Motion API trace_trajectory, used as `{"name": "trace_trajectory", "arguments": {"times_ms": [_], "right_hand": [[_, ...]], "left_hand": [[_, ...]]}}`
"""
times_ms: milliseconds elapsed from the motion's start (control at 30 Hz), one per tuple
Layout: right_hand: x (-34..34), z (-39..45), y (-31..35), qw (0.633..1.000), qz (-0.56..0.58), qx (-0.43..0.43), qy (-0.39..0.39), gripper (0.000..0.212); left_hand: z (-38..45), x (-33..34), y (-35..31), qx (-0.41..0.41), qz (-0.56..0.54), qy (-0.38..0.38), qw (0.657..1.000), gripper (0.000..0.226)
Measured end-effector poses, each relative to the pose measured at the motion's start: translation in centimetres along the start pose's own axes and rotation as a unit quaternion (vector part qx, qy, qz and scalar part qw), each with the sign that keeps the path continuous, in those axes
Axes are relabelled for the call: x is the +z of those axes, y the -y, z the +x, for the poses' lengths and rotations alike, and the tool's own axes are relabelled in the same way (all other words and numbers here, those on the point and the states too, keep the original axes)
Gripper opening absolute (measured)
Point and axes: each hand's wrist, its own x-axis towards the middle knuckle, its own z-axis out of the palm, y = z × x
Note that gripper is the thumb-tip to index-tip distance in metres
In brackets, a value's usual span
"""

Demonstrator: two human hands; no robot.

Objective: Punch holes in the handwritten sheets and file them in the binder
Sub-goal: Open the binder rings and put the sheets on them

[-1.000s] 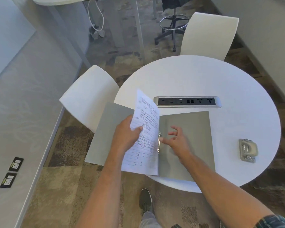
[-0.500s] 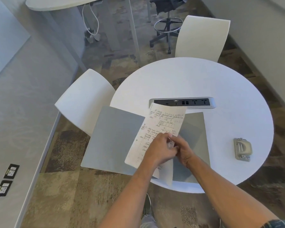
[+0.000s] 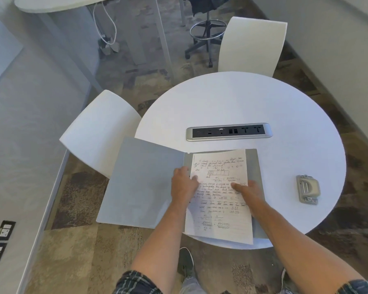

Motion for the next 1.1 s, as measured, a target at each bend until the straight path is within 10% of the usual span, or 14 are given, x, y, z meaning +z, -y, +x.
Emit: {"name": "trace_trajectory", "arguments": {"times_ms": [100, 1100], "right_hand": [[-0.4, 0.2, -0.2, 1.0, -0.015, -0.005, 0.003, 0.017], [-2.6, 2.0, -1.4, 1.0, -0.003, -0.014, -0.021, 0.031]], "left_hand": [[1.6, 0.2, 1.2, -0.044, 0.015, 0.012, 0.999, 0.011], [2.8, 3.7, 0.7, -0.14, -0.227, -0.019, 0.964, 0.011]]}}
